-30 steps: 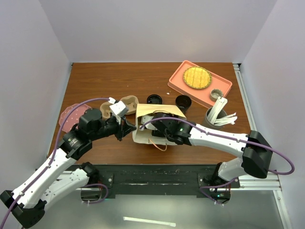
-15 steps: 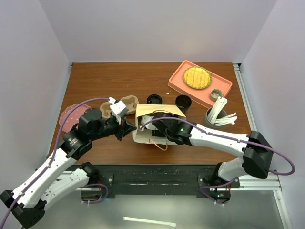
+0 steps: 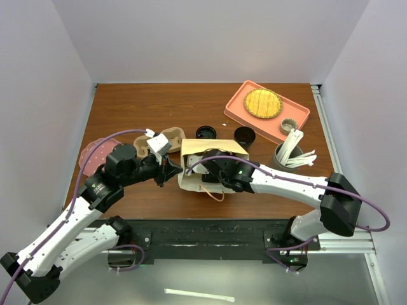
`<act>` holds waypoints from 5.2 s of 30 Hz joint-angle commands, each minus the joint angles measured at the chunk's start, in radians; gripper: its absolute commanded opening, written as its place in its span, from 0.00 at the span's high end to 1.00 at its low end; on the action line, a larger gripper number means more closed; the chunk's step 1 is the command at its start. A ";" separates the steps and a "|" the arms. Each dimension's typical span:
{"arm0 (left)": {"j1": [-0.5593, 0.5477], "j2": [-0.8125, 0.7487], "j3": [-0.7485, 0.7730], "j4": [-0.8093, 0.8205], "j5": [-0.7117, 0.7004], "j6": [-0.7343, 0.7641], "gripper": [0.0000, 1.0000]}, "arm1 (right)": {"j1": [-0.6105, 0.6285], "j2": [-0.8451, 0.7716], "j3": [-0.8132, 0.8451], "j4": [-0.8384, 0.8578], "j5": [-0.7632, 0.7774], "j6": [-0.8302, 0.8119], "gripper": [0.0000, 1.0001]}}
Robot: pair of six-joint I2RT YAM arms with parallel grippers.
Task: Pack the takeout coffee
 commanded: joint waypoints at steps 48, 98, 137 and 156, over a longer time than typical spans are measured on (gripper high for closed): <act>-0.002 0.024 0.077 0.086 0.035 -0.034 1.00 | -0.013 -0.009 0.033 0.097 0.003 -0.025 0.14; 0.000 0.200 0.277 -0.047 0.037 -0.139 1.00 | -0.012 -0.069 0.274 -0.317 -0.203 0.125 0.03; -0.002 0.216 0.271 -0.118 -0.043 -0.211 1.00 | -0.013 -0.095 0.426 -0.491 -0.281 0.202 0.10; 0.000 0.268 0.346 -0.159 -0.091 -0.206 0.85 | -0.013 -0.098 0.565 -0.494 -0.282 0.273 0.11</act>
